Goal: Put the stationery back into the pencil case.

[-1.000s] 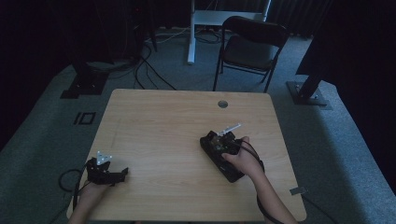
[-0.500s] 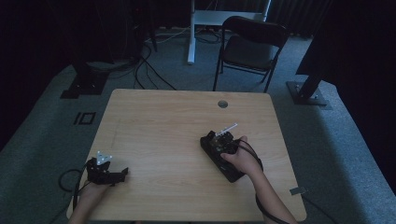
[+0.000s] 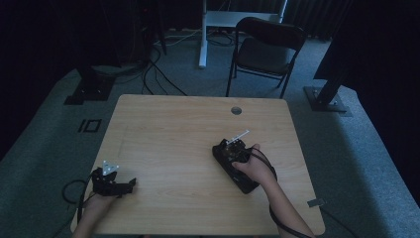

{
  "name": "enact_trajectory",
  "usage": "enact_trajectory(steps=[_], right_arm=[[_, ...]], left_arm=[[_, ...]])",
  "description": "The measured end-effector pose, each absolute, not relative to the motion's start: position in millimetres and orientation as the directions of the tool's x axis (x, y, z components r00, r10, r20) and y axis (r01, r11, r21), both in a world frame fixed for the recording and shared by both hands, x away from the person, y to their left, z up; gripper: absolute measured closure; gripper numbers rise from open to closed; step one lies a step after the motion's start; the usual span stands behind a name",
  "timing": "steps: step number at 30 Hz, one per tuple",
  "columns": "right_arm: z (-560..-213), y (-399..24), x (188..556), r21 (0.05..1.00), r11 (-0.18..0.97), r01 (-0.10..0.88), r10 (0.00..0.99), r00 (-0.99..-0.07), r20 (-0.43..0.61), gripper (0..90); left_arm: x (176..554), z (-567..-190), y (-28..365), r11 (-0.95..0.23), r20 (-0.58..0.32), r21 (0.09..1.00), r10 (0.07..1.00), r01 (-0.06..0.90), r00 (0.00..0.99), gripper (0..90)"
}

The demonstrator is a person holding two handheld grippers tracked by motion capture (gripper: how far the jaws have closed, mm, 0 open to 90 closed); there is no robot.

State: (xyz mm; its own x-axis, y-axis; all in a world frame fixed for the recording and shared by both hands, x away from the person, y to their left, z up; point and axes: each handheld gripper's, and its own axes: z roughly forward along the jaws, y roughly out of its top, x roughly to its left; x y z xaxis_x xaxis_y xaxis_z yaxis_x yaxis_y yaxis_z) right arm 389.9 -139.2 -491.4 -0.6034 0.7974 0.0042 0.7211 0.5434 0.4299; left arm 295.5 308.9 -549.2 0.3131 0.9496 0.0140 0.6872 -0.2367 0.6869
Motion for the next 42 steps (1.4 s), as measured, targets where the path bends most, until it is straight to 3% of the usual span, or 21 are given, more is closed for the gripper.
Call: enact_trajectory(steps=[9,20,42], right_arm=[[-495,-138,391,0.401,0.559,0.725,0.792,-0.61,-0.002,48.4],[-488,-142,389,0.433,0.538,0.724,0.796,-0.604,0.021,47.3],[-460,-168,368,0.653,0.439,0.617,0.771,-0.632,0.079,45.3]], left_arm=[[296,-549,309,-0.236,0.014,0.687,0.95,0.687,0.313,0.2],[295,-549,309,-0.236,0.014,0.687,0.95,0.687,0.313,0.2],[296,-549,309,-0.236,0.014,0.687,0.95,0.687,0.313,0.2]])
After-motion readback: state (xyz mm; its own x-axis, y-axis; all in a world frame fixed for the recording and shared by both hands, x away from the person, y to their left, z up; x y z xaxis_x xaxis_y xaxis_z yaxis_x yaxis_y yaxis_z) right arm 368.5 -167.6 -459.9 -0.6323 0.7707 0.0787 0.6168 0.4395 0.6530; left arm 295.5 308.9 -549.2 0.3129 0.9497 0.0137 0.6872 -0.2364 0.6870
